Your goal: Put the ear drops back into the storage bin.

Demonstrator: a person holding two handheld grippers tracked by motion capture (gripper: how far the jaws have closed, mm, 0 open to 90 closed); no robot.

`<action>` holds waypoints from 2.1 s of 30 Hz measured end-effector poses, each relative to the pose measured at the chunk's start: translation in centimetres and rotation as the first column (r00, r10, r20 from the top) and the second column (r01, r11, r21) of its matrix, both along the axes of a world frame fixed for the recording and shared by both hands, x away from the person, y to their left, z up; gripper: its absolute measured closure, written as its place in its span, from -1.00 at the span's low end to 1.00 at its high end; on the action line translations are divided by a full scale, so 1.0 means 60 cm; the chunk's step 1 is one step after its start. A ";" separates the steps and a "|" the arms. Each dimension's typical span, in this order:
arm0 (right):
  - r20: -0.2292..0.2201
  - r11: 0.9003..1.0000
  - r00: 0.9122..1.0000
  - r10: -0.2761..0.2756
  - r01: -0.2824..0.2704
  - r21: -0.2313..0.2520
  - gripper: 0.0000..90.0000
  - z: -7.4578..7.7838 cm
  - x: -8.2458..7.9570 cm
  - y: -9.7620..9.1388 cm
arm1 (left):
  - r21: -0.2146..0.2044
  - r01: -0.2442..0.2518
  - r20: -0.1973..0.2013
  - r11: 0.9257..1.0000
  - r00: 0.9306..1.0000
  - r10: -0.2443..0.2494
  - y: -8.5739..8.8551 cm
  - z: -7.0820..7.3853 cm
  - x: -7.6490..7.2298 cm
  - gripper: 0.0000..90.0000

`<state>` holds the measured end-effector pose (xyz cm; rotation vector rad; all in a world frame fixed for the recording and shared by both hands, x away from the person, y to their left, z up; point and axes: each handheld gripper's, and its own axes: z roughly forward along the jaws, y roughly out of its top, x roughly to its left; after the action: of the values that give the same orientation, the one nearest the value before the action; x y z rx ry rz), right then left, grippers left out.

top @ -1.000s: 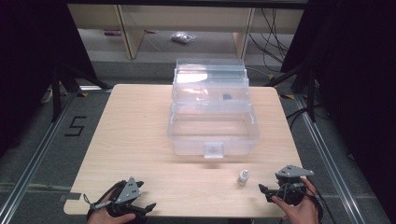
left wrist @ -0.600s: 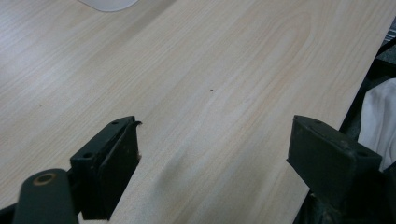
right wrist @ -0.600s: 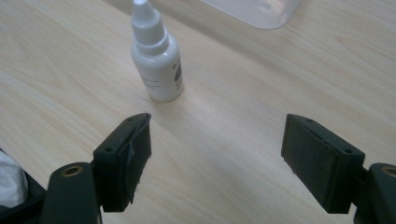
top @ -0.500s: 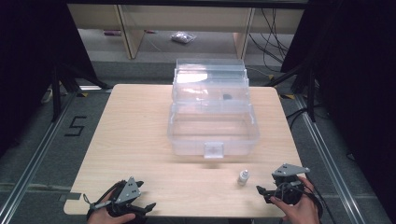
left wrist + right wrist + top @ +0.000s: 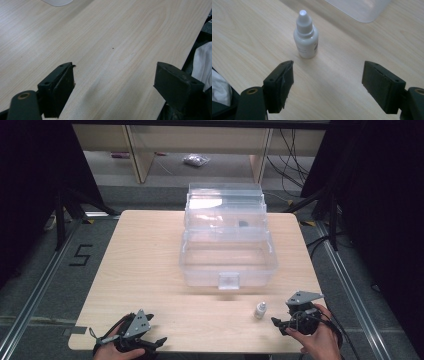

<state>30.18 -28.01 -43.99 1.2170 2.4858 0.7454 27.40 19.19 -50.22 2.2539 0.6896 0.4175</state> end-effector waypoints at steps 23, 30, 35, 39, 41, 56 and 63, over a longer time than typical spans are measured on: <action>-0.032 0.989 0.993 0.111 -0.114 -0.095 -0.38 0.011 0.035 0.045 | -0.015 -0.001 -0.001 1.000 1.000 0.001 0.000 0.001 -0.002 -0.65; -0.049 0.984 0.991 0.125 -0.130 -0.122 -0.37 0.013 0.044 0.057 | -0.020 -0.003 0.000 1.000 1.000 0.003 0.001 0.001 -0.002 -0.65; -0.074 0.976 0.986 0.150 -0.159 -0.148 -0.34 0.016 0.055 0.071 | -0.017 -0.001 0.001 1.000 1.000 0.001 0.001 0.001 -0.002 -0.65; -0.100 0.970 0.983 0.153 -0.169 -0.173 -0.32 0.015 0.062 0.080 | -0.012 -0.005 -0.001 1.000 1.000 0.005 0.002 0.002 -0.001 -0.65; -0.109 0.968 0.982 0.156 -0.174 -0.181 -0.30 0.014 0.065 0.084 | -0.022 -0.012 -0.006 1.000 1.000 0.012 0.001 0.001 -0.003 -0.65; -0.188 0.941 0.960 0.206 -0.247 -0.233 -0.09 -0.005 0.088 0.108 | -0.019 -0.005 0.003 1.000 1.000 0.005 0.002 0.003 -0.002 -0.65; -0.207 0.934 0.956 0.210 -0.259 -0.247 0.00 -0.011 0.095 0.112 | -0.017 -0.001 0.000 1.000 1.000 0.001 0.002 0.003 -0.001 -0.65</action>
<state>35.91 -21.28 -44.65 0.9346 2.8009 0.3385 27.34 19.31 -50.04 2.2375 0.6922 0.4111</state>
